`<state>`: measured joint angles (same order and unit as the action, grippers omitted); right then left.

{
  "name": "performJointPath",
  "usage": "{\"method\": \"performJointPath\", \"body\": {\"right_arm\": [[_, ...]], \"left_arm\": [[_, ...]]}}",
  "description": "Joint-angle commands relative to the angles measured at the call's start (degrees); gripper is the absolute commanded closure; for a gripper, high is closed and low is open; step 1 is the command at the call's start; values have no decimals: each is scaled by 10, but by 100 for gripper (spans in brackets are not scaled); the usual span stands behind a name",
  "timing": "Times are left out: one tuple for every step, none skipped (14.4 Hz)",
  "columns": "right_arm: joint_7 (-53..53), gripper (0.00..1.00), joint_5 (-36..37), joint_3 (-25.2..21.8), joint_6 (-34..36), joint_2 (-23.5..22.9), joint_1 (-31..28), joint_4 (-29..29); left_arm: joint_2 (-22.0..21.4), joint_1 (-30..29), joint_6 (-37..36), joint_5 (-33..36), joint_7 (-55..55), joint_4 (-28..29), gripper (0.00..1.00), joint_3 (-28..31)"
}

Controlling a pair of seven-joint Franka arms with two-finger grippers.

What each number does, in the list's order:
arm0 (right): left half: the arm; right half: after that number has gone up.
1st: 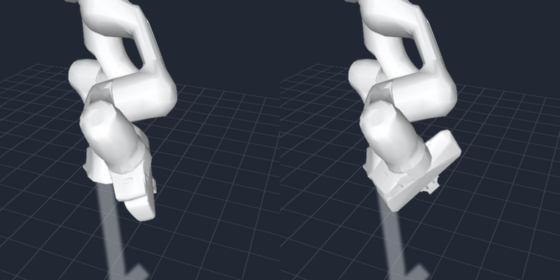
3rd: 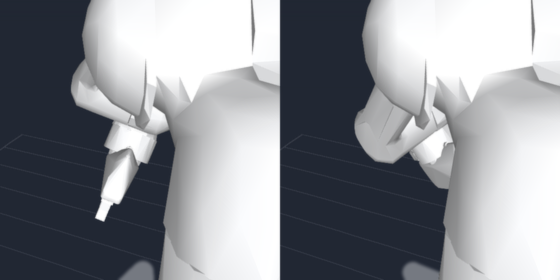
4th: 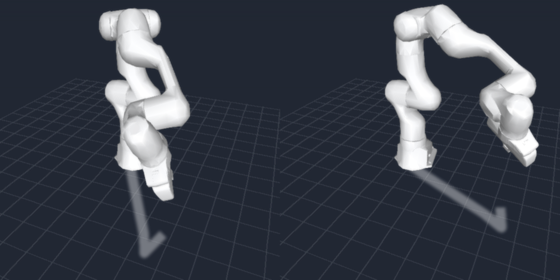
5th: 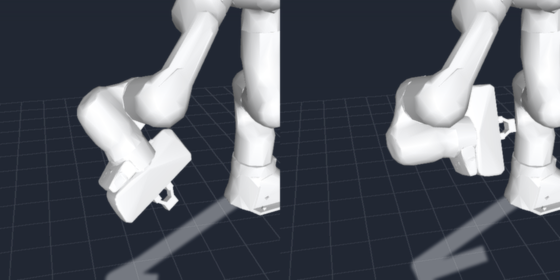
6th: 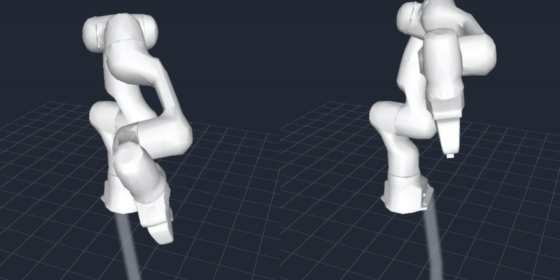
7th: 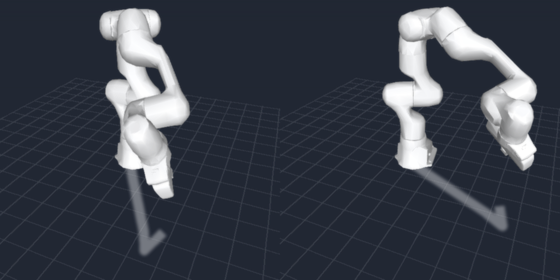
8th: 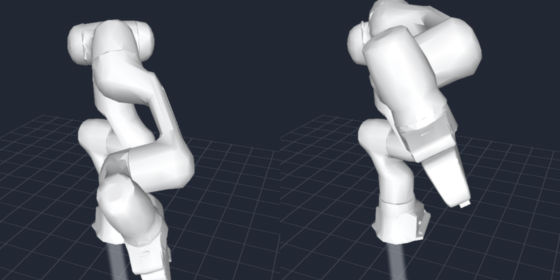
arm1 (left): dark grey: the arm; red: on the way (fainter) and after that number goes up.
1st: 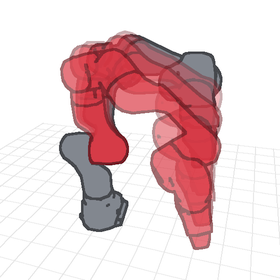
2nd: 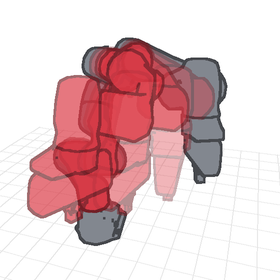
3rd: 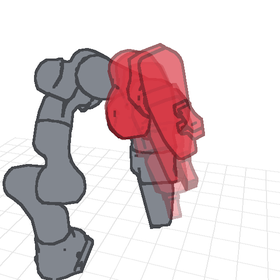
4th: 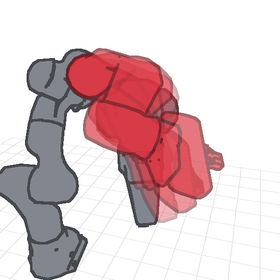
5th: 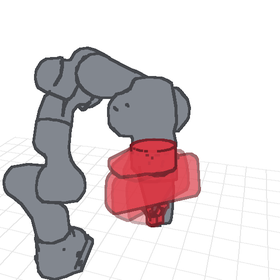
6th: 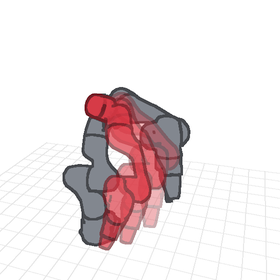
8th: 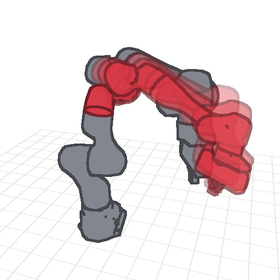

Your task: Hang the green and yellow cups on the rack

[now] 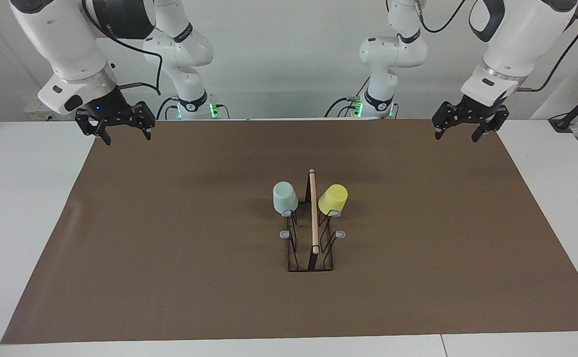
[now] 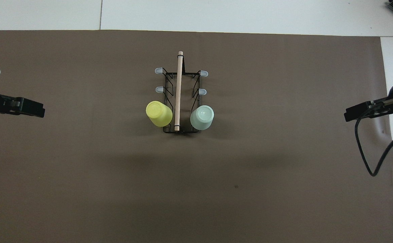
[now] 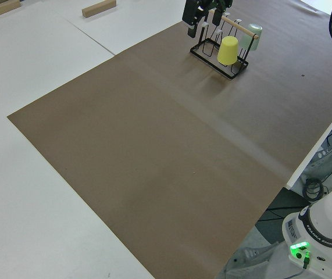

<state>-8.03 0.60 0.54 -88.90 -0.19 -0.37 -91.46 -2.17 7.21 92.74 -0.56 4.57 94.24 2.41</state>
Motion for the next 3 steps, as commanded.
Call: {"method": "performJointPath", "body": {"right_arm": [[10,0,12,5,-5,-3,-3,3],[10,0,12,6,-5,-3,-3,3],[10,0,12,6,-5,-3,-3,3]], "left_arm": [[-11,3,3,5,-2,10,0,3],[-11,3,3,5,-2,10,0,3],[-11,3,3,5,-2,10,0,3]]}}
